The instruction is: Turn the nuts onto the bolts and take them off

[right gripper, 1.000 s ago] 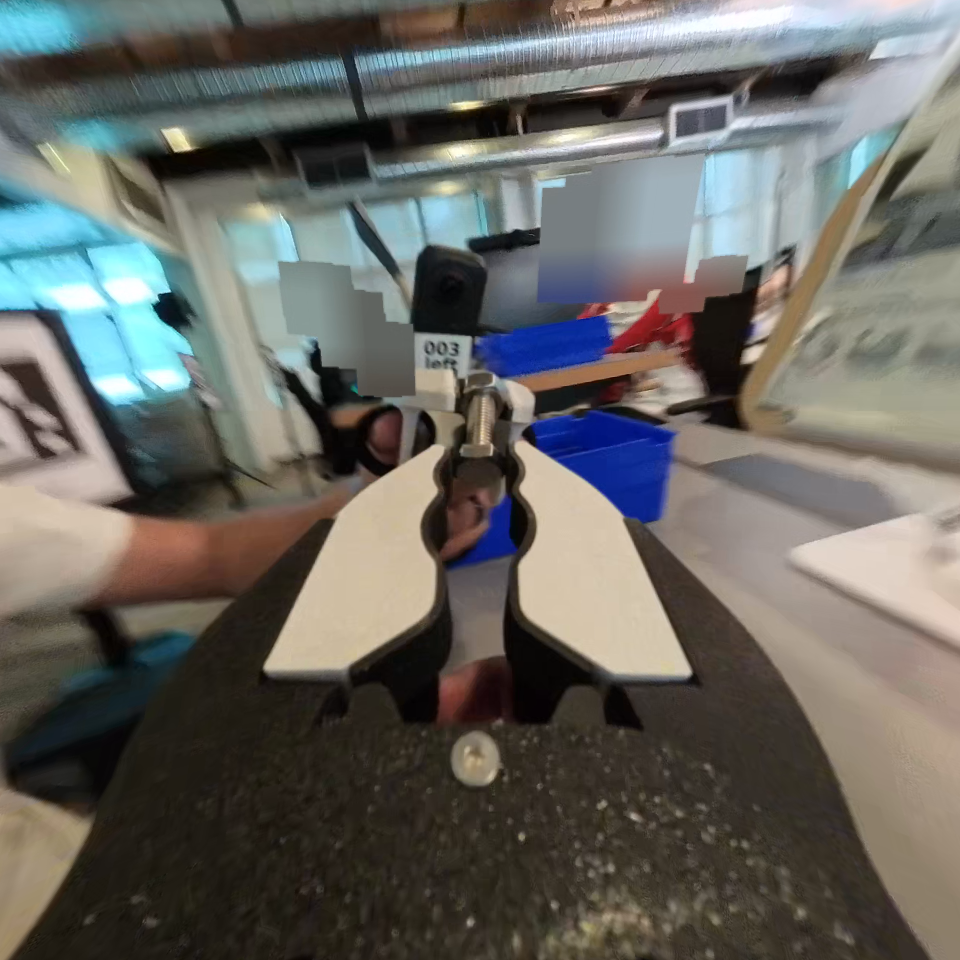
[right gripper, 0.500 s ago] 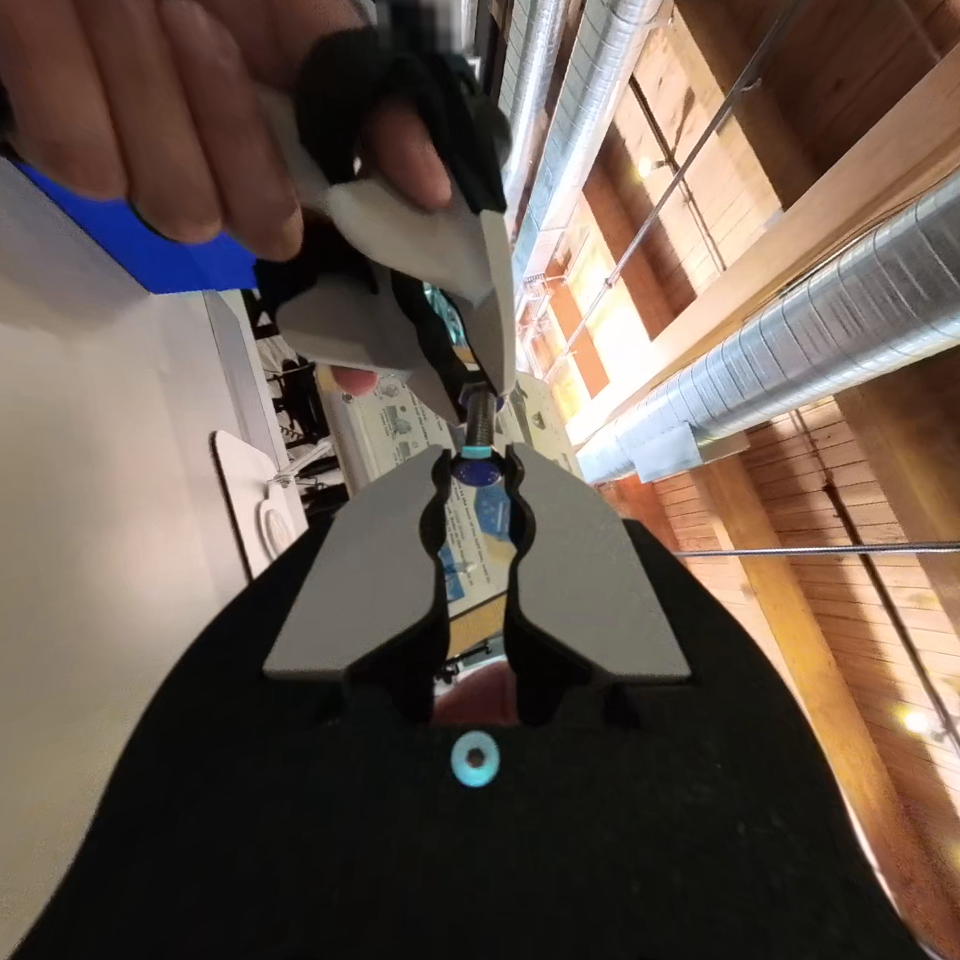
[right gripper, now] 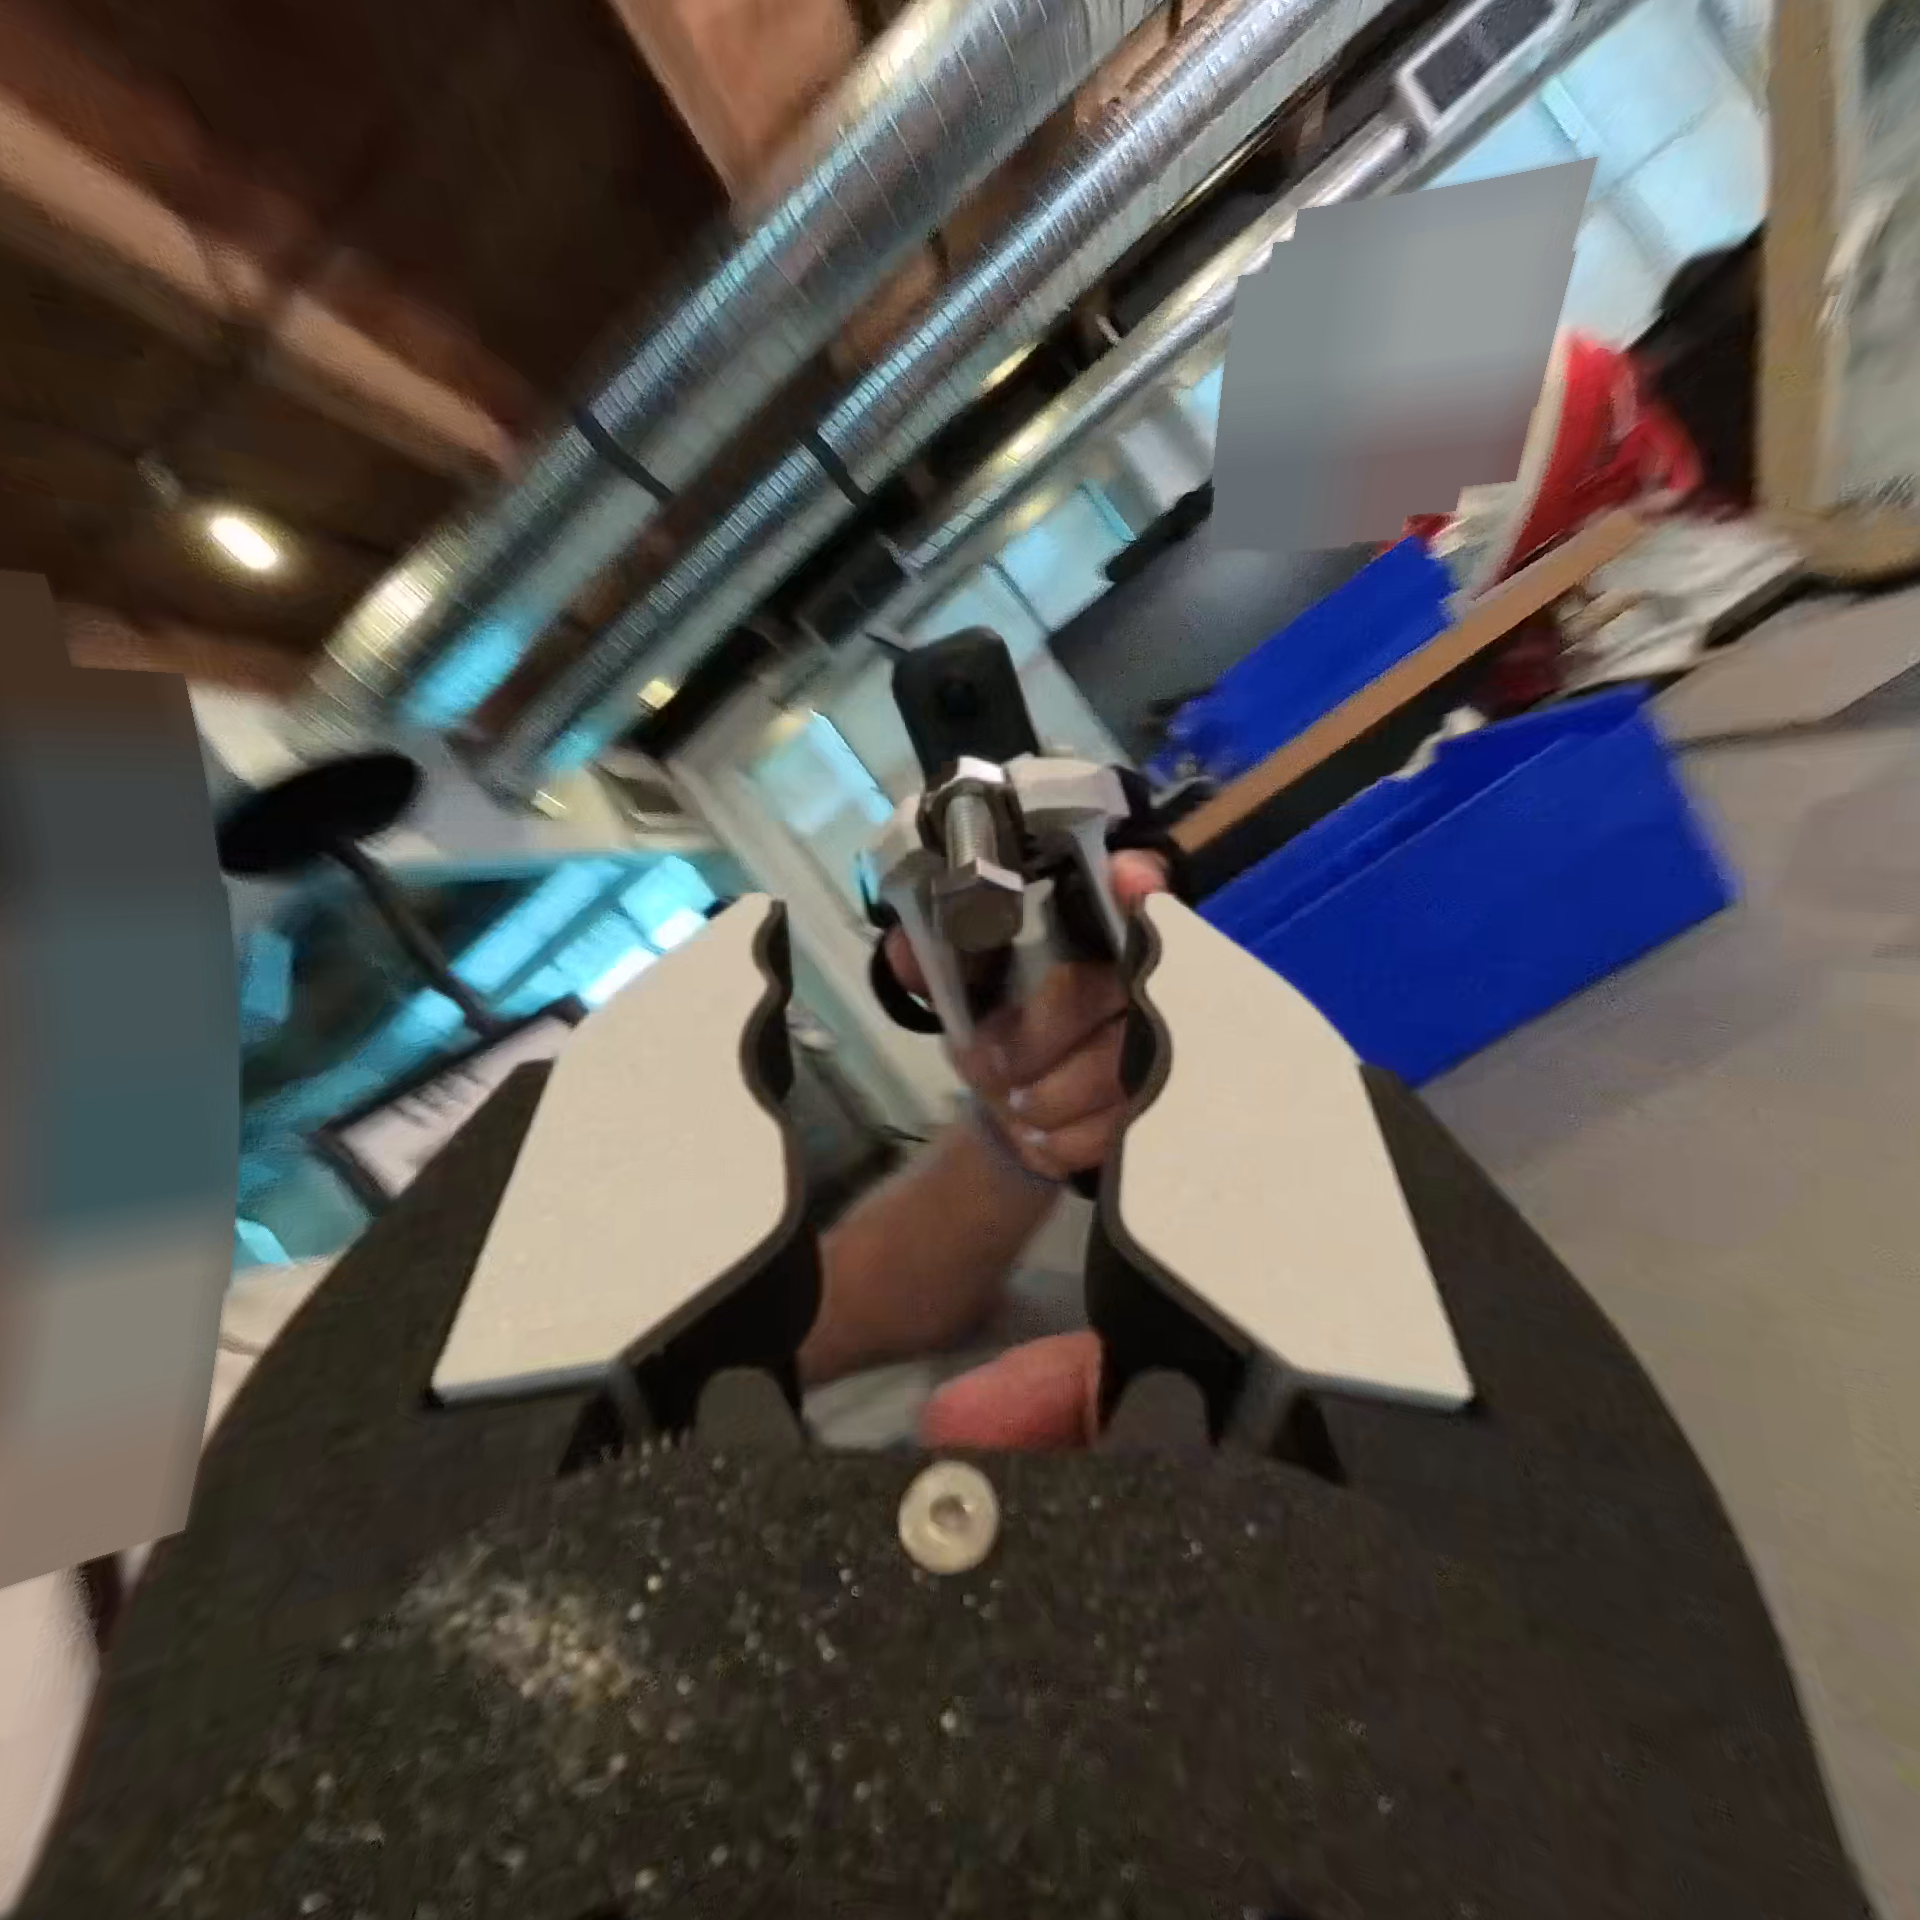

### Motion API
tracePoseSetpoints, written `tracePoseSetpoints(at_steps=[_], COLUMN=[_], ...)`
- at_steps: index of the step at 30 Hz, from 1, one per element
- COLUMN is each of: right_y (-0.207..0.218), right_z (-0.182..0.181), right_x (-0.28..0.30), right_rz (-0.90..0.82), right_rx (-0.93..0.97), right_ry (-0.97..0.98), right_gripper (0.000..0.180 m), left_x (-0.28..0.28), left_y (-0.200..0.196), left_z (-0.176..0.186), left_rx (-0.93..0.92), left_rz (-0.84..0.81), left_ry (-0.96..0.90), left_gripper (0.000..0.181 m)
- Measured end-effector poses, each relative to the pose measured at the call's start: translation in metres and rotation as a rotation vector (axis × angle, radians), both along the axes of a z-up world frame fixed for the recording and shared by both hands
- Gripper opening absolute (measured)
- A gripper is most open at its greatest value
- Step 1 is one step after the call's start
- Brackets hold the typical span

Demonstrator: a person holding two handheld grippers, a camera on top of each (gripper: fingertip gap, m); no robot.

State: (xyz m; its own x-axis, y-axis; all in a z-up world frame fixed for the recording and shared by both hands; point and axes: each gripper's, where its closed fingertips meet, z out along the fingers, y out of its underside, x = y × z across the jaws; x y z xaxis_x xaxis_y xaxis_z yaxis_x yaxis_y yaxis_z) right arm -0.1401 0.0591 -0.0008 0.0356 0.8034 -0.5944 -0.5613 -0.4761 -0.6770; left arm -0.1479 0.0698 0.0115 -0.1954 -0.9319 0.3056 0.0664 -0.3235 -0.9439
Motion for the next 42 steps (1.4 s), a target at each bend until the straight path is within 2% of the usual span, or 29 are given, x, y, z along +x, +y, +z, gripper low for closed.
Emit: tracePoseSetpoints(at_steps=[3,4,6,10,14,24,26,29,31,34,36,39,42], right_y=[0.000,-0.001,-0.002,-0.004,-0.005,0.003,0.006,0.006,0.001,-0.002,0.001,-0.001,0.001], right_z=[-0.004,-0.003,-0.004,-0.001,-0.004,-0.013,-0.014,-0.019,-0.019,-0.014,-0.013,-0.004,-0.004], right_x=[-0.006,-0.007,-0.009,-0.006,-0.005,0.012,0.014,0.009,0.004,-0.002,-0.003,-0.002,0.001], right_rz=[0.099,0.099,0.077,-0.098,-0.304,-0.922,-1.017,-0.960,-0.833,-0.589,-0.389,-0.027,0.148], right_rx=[-0.090,-0.092,-0.066,0.117,0.379,1.195,1.286,1.194,1.048,0.707,0.422,0.026,-0.150], right_ry=[0.089,0.100,0.070,-0.082,-0.365,-1.269,-1.365,-1.257,-1.100,-0.772,-0.532,-0.070,0.175], right_gripper=[0.051,0.043,0.016,0.016,0.016,0.017,0.017,0.017,0.030,0.048,0.050,0.052,0.050], left_x=[0.002,0.003,0.004,0.005,0.005,0.010,0.011,0.010,0.008,0.003,0.000,-0.003,-0.003], left_y=[-0.001,-0.001,-0.004,-0.008,-0.012,-0.012,-0.009,-0.007,-0.005,-0.002,0.000,0.001,0.000], left_z=[-0.004,-0.005,-0.006,-0.005,-0.004,-0.015,-0.018,-0.017,-0.013,-0.007,-0.007,-0.004,-0.007], left_rx=[0.023,0.025,0.017,0.002,-0.081,-0.283,-0.298,-0.298,-0.273,-0.181,-0.082,0.000,0.049], left_rz=[0.005,0.008,-0.005,-0.026,-0.076,-0.163,-0.159,-0.159,-0.139,-0.103,-0.063,-0.037,-0.027], left_ry=[0.016,0.019,0.016,0.020,0.021,0.092,0.092,0.081,0.057,0.035,0.034,0.014,0.030], left_gripper=[0.017,0.017,0.017,0.018,0.017,0.017,0.017,0.017,0.017,0.017,0.017,0.017,0.017])
